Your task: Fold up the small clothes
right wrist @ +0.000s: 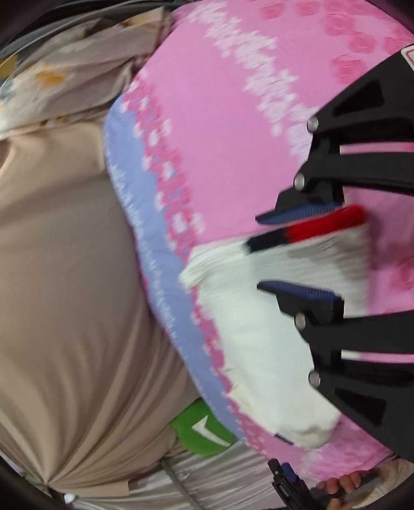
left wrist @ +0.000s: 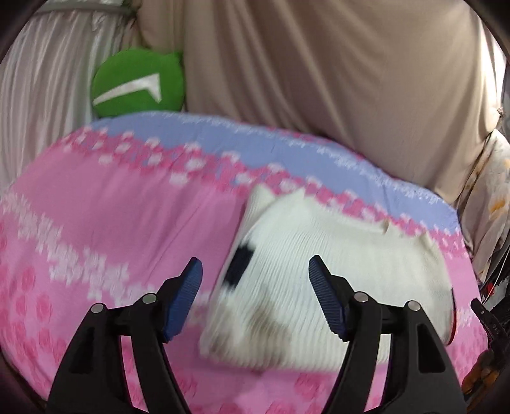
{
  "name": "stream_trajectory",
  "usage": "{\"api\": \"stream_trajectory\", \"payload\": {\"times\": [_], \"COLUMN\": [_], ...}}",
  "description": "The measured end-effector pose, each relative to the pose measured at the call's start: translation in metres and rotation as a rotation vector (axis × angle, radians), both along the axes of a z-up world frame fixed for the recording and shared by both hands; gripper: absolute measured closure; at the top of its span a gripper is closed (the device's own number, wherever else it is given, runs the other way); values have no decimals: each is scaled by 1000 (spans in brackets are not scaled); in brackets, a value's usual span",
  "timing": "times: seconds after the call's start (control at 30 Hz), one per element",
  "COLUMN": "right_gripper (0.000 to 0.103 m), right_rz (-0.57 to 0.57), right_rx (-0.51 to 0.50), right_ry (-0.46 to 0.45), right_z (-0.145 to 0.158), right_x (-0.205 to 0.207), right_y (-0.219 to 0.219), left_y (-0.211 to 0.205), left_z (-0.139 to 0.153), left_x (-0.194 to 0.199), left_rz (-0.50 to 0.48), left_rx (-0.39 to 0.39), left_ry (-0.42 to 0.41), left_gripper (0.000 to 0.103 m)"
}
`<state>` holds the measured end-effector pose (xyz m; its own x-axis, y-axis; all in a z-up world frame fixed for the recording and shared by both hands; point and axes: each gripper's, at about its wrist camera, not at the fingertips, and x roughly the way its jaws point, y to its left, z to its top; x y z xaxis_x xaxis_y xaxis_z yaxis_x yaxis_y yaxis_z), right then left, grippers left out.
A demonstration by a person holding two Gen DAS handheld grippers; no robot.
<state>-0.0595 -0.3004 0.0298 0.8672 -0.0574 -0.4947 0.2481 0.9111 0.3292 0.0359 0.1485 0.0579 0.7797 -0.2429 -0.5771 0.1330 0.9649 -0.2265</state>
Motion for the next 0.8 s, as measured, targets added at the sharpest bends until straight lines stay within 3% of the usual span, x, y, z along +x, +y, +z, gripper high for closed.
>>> {"api": "stream_trajectory", "payload": {"times": [0.1, 0.23, 0.4, 0.43, 0.47, 0.5, 0.53, 0.6, 0.7, 0.73, 0.8], "right_gripper": [54, 46, 43, 47, 75, 93, 94, 95, 95, 96, 96], "right_rz": [29, 56, 25, 35, 41, 49, 64, 79, 37, 22, -18], "right_rx": [-13, 35, -57, -56, -63, -71, -45, 23, 41, 33, -1], "right_ry": [-16, 12, 168, 210, 228, 227, 175, 27, -88, -62, 136], "right_z": [13, 10, -15, -23, -28, -28, -23, -2, 17, 14, -23], "right_x": [42, 105, 170, 181, 185, 187, 182, 160, 137, 142, 173], "right_y": [-2, -8, -4, -3, -2, -1, -3, -9, -17, -21, -31], "left_y": [-21, -52, -69, -69, -67, -65, -63, -53, -44, -45, -49], "left_z": [5, -20, -62, -69, -71, -69, -65, -51, -36, -38, -56], "left_x": [41, 102, 154, 161, 161, 160, 159, 154, 153, 156, 171], "left_rz": [-2, -2, 30, 22, 12, 10, 1, -18, -17, -15, -2], "left_rx": [13, 57, 142, 140, 130, 123, 114, 54, 12, 23, 44], "left_ry": [12, 105, 221, 245, 252, 245, 234, 203, 159, 159, 210], "left_gripper": [35, 35, 37, 45, 50, 62, 74, 78, 78, 78, 78]}}
